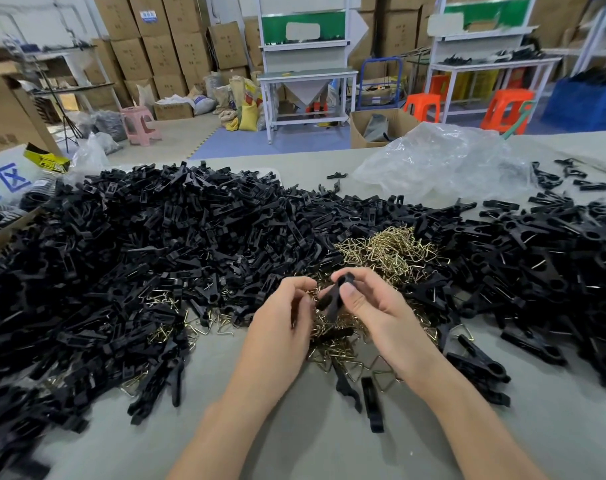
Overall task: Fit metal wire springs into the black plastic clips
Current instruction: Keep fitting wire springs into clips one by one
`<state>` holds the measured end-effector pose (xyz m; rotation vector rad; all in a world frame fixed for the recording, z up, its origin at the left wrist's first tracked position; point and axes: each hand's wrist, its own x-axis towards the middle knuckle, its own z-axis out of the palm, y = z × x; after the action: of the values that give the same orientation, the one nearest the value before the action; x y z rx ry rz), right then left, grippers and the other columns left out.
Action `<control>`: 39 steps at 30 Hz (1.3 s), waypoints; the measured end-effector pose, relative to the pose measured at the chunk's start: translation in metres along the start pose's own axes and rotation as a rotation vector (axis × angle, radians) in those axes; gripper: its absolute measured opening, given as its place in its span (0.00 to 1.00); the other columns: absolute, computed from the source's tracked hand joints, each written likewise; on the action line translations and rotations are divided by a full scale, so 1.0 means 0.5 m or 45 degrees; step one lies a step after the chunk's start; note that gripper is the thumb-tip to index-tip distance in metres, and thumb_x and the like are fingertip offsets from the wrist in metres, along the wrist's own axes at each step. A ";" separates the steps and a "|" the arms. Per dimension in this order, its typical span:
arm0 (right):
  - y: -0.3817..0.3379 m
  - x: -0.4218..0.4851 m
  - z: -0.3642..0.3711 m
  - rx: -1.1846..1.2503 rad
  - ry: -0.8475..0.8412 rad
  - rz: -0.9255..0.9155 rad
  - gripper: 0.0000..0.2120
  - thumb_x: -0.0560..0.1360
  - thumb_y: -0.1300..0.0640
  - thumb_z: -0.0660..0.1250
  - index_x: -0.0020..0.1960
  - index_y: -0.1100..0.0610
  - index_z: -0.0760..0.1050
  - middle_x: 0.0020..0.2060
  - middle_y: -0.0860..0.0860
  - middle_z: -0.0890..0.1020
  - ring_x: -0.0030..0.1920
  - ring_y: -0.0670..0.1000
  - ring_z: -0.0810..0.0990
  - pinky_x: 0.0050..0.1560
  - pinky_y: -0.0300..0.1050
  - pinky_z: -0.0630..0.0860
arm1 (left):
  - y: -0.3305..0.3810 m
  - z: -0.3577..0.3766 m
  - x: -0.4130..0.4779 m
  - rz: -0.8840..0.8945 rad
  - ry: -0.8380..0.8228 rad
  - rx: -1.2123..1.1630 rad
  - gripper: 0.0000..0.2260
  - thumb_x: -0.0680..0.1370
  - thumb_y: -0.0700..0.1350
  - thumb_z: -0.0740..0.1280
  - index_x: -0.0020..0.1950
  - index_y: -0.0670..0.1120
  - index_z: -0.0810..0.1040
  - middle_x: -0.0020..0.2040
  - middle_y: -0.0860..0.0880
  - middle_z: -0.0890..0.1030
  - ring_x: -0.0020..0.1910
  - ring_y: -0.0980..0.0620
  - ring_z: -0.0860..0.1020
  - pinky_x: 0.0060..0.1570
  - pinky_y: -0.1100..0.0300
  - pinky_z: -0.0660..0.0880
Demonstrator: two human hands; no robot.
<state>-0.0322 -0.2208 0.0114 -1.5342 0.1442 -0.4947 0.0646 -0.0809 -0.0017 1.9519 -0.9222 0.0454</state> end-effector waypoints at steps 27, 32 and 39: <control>-0.013 0.025 -0.050 0.677 0.605 -0.019 0.09 0.84 0.56 0.59 0.58 0.56 0.76 0.49 0.54 0.86 0.42 0.52 0.84 0.44 0.45 0.83 | 0.056 0.022 0.132 0.056 -0.345 0.591 0.07 0.82 0.52 0.60 0.51 0.52 0.76 0.47 0.55 0.79 0.42 0.55 0.78 0.46 0.54 0.77; -0.013 0.026 -0.046 0.681 0.559 0.004 0.09 0.81 0.54 0.62 0.57 0.56 0.78 0.47 0.53 0.86 0.42 0.52 0.85 0.45 0.45 0.84 | 0.048 -0.006 0.106 -0.096 -0.092 -0.063 0.05 0.81 0.48 0.65 0.47 0.57 0.78 0.40 0.60 0.81 0.34 0.60 0.77 0.34 0.65 0.76; -0.010 0.023 -0.029 0.575 0.429 0.023 0.11 0.79 0.57 0.63 0.59 0.58 0.77 0.50 0.56 0.87 0.48 0.55 0.87 0.51 0.48 0.84 | 0.040 -0.008 0.064 -0.189 -0.052 -0.154 0.04 0.80 0.47 0.66 0.46 0.55 0.77 0.41 0.58 0.81 0.36 0.63 0.76 0.38 0.68 0.73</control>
<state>-0.0286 -0.2387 0.0179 -1.0008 0.2856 -0.7165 0.0765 -0.1015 0.0275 1.9086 -0.7860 -0.1331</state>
